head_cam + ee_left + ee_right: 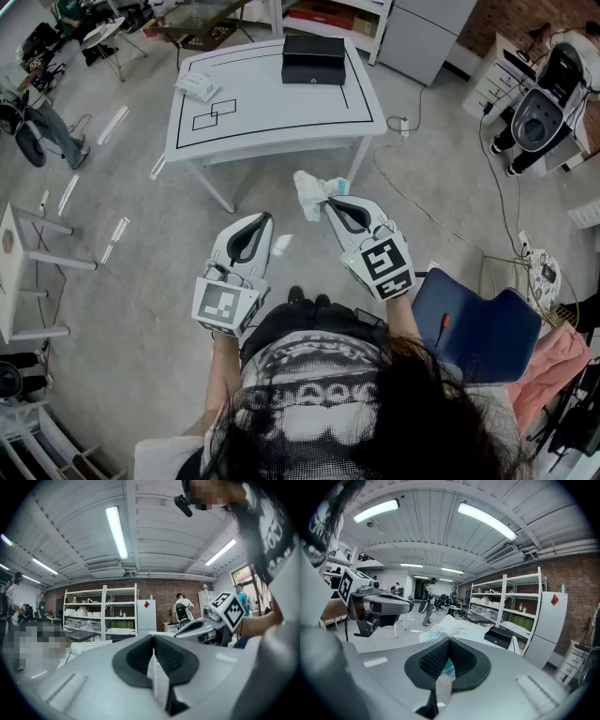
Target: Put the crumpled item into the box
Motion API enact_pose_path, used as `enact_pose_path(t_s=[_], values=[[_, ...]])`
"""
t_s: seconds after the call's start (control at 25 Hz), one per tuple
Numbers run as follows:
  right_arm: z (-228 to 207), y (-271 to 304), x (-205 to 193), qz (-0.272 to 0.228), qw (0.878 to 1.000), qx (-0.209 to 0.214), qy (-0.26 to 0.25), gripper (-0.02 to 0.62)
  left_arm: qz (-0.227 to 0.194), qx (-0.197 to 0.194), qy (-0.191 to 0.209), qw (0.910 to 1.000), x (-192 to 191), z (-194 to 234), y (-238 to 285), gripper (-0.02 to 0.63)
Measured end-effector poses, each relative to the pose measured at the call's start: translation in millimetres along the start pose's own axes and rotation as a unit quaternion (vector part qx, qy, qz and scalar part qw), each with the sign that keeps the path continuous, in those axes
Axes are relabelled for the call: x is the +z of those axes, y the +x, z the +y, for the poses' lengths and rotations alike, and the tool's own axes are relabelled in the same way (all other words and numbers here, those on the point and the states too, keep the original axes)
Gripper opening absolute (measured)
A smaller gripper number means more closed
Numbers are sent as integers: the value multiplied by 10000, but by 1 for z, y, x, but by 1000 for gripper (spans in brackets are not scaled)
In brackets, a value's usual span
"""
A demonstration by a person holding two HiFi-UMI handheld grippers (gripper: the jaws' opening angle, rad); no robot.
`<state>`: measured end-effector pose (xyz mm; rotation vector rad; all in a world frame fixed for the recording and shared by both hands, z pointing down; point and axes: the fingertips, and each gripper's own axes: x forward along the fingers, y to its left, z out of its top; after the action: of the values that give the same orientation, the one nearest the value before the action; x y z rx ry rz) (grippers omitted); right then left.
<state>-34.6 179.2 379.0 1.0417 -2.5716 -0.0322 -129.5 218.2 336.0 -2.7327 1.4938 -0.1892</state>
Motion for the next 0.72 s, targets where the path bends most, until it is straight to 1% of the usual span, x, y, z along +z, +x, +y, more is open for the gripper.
enact_pose_path(t_s=[0.2,0.32,0.44,0.72], values=[[5,11,7,-45,10000,-13,69,3,53,11,-99,9999,-2,12,-5,0],[6,20,7,-33,9999,-39,104,3,160,38,-89,9998,-7,23,-6,0],[10,30,6,-3,9999,-52,103,3,87,-32,-87,9999,-14,32,-5,0],[13,47,7,74,9999,-102,97,5,73,-180,-115,9997,-20,46,0,0]])
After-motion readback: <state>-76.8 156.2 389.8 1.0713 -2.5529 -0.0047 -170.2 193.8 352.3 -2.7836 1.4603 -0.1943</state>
